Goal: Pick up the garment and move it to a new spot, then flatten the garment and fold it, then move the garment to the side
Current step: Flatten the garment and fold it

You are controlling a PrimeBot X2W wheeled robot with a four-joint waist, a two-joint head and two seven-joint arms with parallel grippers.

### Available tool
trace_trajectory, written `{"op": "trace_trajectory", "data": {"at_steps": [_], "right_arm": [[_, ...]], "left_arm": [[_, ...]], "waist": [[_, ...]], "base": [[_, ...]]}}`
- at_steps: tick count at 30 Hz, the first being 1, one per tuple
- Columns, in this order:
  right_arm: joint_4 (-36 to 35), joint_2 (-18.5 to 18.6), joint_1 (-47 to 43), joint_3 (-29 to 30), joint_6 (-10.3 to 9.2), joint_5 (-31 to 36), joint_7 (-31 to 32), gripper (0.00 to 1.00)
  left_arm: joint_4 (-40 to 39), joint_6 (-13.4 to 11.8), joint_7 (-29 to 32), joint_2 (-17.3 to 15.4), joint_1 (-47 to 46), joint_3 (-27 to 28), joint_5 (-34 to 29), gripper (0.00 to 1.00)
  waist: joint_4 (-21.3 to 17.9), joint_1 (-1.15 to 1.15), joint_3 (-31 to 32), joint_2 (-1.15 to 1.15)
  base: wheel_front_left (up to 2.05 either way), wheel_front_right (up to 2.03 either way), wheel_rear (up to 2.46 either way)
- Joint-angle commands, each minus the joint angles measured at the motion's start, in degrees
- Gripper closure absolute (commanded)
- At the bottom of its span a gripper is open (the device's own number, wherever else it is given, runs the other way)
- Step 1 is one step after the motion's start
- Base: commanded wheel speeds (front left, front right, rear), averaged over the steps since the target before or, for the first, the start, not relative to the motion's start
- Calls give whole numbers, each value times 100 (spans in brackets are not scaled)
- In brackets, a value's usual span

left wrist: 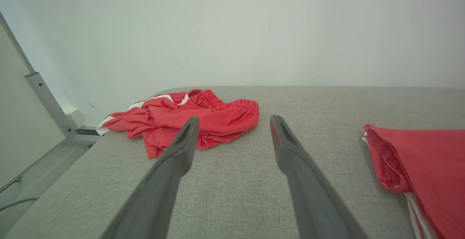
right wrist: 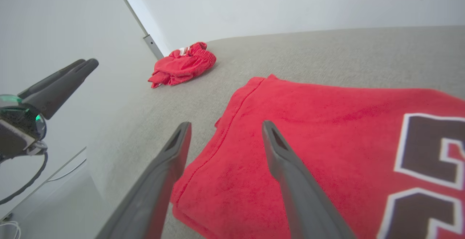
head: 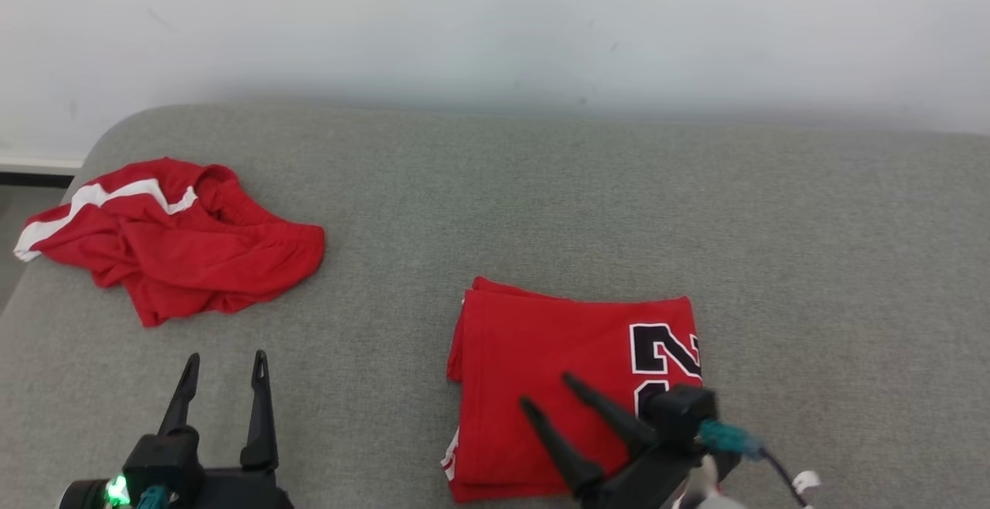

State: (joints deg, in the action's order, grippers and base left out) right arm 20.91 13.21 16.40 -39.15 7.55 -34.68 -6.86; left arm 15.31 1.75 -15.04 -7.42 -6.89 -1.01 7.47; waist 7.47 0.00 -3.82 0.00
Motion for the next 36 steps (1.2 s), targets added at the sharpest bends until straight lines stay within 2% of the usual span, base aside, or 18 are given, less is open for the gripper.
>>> {"op": "trace_trajectory", "data": {"at_steps": [1,6,11,17,24,31,36], "right_arm": [[-24,15,20,48,-11,50,-58,0],[-75,94,-29,1050,-11,541,-434,0],[-256,2,-274,2127,-11,966,-569,0],[-603,-156,-704,2997,-11,1413,-567,0],[-846,-369,-1130,3435,-11,1686,-569,0],[-955,-605,-1411,3699,-11,1859,-502,0],[-976,-716,-1505,3810,-11,1930,-477,0]], "left_arm": [[-4,-22,-18,-21,110,20,-5,0],[-57,-70,-18,-77,257,71,-24,0],[-75,-126,-10,-98,375,64,-19,0],[-145,-220,40,-137,468,98,32,0],[-293,-264,69,-198,633,118,76,0],[-680,54,261,-417,888,-6,135,0],[-898,130,274,-536,1030,88,288,0]], "waist": [[-94,0,68,0],[-377,0,202,0],[-651,0,318,0],[-942,0,406,0],[-1044,0,502,0],[-933,0,630,0],[-807,0,709,0]], "base": [[0,0,0],[0,0,0],[0,0,0],[0,0,0],[0,0,0],[0,0,0],[0,0,0]]}}
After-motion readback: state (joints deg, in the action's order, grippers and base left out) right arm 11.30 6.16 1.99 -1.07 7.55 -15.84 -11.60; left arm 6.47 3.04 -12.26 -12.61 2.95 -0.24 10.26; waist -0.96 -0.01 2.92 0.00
